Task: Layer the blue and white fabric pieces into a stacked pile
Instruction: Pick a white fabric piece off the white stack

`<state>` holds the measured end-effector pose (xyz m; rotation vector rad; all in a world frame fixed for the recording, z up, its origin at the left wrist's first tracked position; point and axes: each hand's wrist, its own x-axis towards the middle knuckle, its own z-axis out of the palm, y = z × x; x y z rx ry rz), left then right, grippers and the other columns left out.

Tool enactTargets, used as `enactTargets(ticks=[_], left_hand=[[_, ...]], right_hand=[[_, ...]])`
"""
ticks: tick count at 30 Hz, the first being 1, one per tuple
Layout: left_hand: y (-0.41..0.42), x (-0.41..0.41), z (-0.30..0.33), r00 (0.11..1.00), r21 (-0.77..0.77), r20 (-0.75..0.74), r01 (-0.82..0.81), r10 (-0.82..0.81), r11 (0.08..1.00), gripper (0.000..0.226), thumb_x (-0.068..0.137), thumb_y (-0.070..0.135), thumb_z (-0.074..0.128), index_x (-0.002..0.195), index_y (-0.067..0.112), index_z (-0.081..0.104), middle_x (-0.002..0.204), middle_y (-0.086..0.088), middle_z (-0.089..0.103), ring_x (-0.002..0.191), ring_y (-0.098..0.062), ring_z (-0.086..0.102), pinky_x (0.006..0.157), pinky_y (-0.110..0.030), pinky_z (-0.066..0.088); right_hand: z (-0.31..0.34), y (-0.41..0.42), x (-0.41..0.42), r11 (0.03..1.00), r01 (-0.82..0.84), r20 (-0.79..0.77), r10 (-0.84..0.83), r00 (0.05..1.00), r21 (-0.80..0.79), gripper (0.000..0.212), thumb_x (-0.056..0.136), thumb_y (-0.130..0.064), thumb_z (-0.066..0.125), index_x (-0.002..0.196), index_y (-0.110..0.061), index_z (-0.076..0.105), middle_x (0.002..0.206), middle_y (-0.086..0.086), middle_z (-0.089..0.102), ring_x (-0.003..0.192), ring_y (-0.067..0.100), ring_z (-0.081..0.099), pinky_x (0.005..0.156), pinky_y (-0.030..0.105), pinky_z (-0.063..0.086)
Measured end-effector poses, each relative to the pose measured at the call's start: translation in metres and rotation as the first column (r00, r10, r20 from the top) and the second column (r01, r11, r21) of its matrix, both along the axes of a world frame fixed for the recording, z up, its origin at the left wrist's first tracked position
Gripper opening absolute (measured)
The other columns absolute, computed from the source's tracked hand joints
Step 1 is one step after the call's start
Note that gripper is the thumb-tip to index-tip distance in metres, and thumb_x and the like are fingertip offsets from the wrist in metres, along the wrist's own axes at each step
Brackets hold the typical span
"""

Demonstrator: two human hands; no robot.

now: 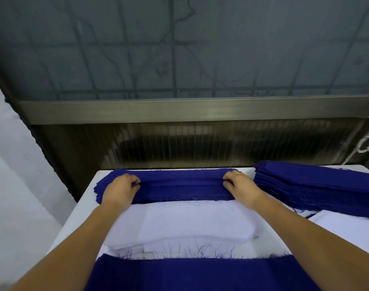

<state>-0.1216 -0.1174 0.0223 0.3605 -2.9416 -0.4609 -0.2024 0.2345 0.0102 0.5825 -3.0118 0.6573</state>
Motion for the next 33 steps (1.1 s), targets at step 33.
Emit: enactTargets(ticks=[33], left_hand=[[0.031, 0.209, 0.018, 0.837, -0.037, -0.254, 0.492, -0.485, 0.87, 0.047, 0.054, -0.005, 0.088, 0.081, 0.029, 0.07, 0.09, 0.021, 0.06, 0.087, 0.007, 0.052, 0.081, -0.004, 0.039]], right_hand=[[0.014, 0.102, 0.221, 0.972, -0.232, -0.489, 0.221, 0.844, 0.038, 0.025, 0.071, -0.002, 0.069, 0.09, -0.017, 0.069, 0.095, -0.008, 0.064, 0.091, 0.004, 0.05, 0.087, 0.014, 0.036]])
